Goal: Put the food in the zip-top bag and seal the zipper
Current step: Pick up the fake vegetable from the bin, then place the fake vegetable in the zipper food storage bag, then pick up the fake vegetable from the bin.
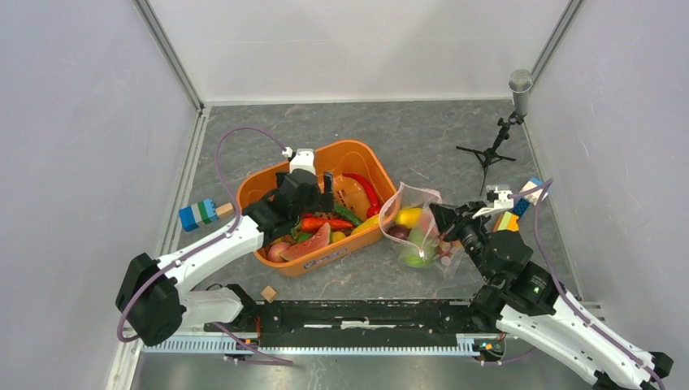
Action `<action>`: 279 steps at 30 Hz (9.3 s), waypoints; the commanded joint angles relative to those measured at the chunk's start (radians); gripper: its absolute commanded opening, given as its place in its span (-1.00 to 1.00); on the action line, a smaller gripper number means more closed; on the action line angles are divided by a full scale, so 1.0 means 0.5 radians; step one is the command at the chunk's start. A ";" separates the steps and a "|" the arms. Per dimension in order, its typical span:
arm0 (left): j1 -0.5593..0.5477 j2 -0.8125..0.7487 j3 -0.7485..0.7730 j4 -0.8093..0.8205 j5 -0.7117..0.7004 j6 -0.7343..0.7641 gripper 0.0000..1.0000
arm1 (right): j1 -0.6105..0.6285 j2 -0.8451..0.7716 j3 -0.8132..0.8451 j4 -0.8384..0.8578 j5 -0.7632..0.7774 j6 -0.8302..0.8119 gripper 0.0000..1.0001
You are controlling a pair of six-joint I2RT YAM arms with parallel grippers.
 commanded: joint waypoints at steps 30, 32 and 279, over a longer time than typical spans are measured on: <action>0.132 0.378 0.144 -0.146 -0.380 -0.614 1.00 | 0.003 -0.073 -0.090 0.370 0.146 -1.005 -0.95; 0.134 0.378 0.139 -0.225 -0.491 -0.724 1.00 | 0.002 -0.083 -0.098 0.385 0.132 -1.008 -0.95; -0.167 -0.323 0.029 -0.070 -0.259 0.079 1.00 | 0.001 0.099 0.112 0.258 -0.076 -0.104 -0.98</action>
